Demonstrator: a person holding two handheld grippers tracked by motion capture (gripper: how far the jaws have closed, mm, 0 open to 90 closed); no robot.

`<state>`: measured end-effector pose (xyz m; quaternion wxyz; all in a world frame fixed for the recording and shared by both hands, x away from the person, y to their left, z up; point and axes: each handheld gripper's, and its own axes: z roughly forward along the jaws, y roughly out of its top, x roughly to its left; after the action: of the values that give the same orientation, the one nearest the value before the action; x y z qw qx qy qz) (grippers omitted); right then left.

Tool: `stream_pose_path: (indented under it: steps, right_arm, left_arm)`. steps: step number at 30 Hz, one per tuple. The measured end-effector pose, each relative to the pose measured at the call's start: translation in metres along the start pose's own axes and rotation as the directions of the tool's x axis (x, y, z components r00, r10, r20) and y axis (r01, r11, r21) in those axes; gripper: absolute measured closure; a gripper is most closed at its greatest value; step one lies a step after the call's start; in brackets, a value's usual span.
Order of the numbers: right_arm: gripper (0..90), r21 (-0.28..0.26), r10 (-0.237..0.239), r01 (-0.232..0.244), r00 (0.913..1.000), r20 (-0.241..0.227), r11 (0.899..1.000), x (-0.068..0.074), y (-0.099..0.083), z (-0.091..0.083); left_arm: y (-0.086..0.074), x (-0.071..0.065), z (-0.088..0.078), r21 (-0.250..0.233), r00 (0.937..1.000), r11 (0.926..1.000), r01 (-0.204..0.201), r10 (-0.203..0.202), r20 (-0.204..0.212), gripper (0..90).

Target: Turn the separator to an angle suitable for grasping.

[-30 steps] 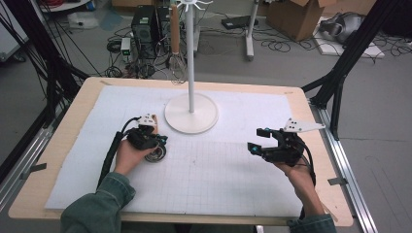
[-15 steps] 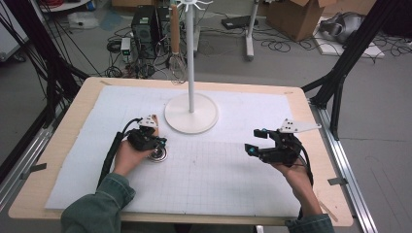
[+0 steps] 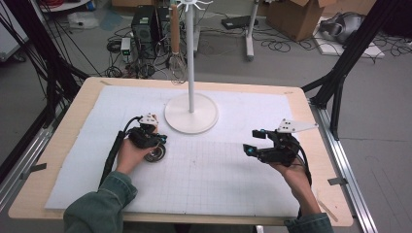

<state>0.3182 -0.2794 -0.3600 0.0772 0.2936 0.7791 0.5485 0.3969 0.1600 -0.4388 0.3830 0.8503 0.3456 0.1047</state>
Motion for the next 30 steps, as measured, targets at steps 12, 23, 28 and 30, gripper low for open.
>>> stream_pose_path:
  steps: [12, 23, 28, 30]
  right_arm:
    - [24.7, 0.013, 0.005, -0.005, 1.0000, -0.005, 1.000, 0.001, 0.000, 0.006]
    - [24.7, 0.012, -0.001, 0.001, 1.0000, -0.006, 1.000, 0.001, 0.000, 0.008]
    - [24.7, 0.015, 0.002, -0.001, 1.0000, -0.008, 1.000, 0.003, 0.000, 0.009]
    - [24.7, 0.015, -0.003, 0.003, 1.0000, -0.006, 1.000, 0.003, 0.000, 0.010]
  left_arm:
    - [0.000, -0.004, -0.005, 0.061, 0.9997, 0.9978, -0.026, 0.026, 0.005, 89.6]
    - [-0.004, -0.010, -0.015, 0.110, 0.9976, 0.9924, -0.056, 0.051, 0.048, 89.6]
    - [-0.009, -0.015, -0.021, 0.124, 0.9964, 0.9897, -0.072, 0.066, 0.054, 89.6]
    - [-0.013, -0.017, -0.023, 0.114, 0.9960, 0.9908, -0.073, 0.066, 0.060, 89.6]
